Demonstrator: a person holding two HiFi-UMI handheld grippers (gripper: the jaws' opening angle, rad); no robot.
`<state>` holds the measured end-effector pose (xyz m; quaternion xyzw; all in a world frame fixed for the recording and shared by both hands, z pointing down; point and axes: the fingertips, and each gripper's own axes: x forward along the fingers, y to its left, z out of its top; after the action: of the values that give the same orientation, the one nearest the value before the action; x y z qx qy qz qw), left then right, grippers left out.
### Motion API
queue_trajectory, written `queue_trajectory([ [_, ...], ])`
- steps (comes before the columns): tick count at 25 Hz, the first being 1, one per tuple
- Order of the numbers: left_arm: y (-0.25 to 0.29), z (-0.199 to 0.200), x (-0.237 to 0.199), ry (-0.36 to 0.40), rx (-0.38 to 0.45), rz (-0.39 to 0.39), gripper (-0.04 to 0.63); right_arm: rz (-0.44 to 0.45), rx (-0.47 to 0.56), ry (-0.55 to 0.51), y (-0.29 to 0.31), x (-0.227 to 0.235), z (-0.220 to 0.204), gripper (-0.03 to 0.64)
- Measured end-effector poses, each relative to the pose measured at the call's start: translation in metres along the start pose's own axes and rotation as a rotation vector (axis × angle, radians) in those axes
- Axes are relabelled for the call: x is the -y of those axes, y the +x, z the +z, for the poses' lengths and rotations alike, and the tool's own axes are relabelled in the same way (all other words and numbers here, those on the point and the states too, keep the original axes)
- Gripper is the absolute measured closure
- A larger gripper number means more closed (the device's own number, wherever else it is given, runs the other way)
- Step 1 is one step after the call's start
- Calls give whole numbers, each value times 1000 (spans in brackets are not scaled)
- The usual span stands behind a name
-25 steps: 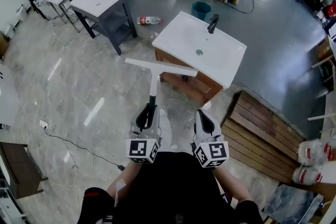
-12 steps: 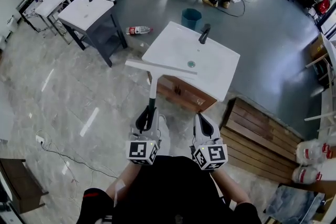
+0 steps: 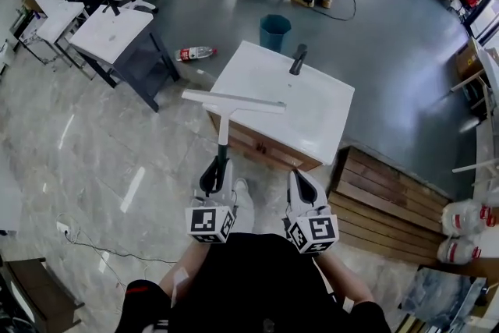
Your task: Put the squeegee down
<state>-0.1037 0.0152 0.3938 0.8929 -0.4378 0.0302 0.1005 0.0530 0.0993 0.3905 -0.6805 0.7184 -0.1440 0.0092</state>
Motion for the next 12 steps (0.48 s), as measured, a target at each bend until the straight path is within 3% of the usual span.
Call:
queue_trajectory([
  [12, 104, 13, -40, 8, -34, -72, 491, -61, 11, -6, 96, 25, 28, 615],
])
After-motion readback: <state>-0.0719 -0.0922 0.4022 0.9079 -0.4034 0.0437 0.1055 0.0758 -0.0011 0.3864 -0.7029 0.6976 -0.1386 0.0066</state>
